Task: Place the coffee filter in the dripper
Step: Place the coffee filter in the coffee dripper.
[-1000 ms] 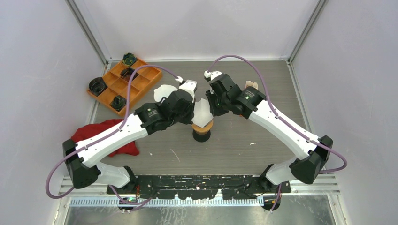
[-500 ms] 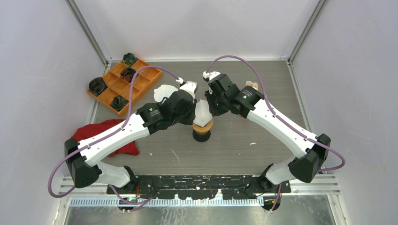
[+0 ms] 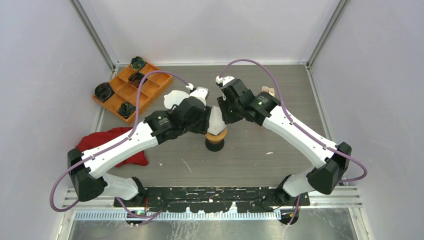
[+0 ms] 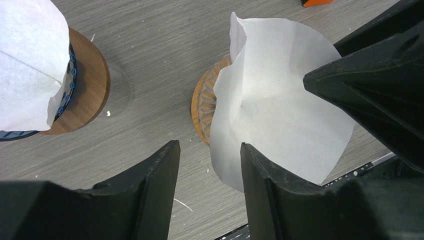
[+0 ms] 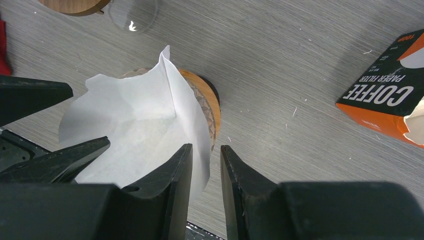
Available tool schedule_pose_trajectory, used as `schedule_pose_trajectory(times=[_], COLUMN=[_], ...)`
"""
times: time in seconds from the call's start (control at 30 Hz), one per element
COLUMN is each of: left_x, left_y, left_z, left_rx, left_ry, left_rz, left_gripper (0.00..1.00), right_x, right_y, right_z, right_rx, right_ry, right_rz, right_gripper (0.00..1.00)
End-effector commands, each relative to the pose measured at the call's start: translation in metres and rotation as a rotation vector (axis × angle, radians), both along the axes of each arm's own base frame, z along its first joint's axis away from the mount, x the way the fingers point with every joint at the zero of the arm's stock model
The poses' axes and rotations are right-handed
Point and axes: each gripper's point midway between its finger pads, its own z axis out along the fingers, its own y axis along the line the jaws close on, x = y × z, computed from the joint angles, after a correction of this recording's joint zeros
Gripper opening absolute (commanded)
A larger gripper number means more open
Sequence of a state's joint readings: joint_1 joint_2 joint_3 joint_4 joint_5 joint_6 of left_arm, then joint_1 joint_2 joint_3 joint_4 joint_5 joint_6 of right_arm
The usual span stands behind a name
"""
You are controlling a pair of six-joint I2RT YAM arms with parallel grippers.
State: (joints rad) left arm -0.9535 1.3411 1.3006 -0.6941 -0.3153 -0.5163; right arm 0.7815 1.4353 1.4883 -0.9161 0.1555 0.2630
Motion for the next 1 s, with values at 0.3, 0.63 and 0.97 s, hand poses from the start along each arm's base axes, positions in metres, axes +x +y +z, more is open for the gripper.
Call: schedule_pose_trajectory(times=[0.3, 0.63, 0.97], left_x=[0.006, 0.005, 0.004], left_y=[0.004, 0.003, 0.005], left_z=[0.000, -0.013, -0.014], left_rx=[0.012, 0.030, 0.029], left_ry=[-0.019, 0.004, 0.007], left_rz=[0.024, 0.019, 0.026], left_gripper=[0.52, 0.53, 0.56], right_x=[0.009, 0.010, 0.010], right_y=[0.002, 0.001, 0.003], right_z=[-0.013, -0.025, -0.025], right_rx=[-0.017, -0.027, -0.022], right_ry=[-0.020, -0.004, -0.005], right_rz=[0.006, 0.013, 0.020], right_gripper=[0.36, 0.38, 0.42])
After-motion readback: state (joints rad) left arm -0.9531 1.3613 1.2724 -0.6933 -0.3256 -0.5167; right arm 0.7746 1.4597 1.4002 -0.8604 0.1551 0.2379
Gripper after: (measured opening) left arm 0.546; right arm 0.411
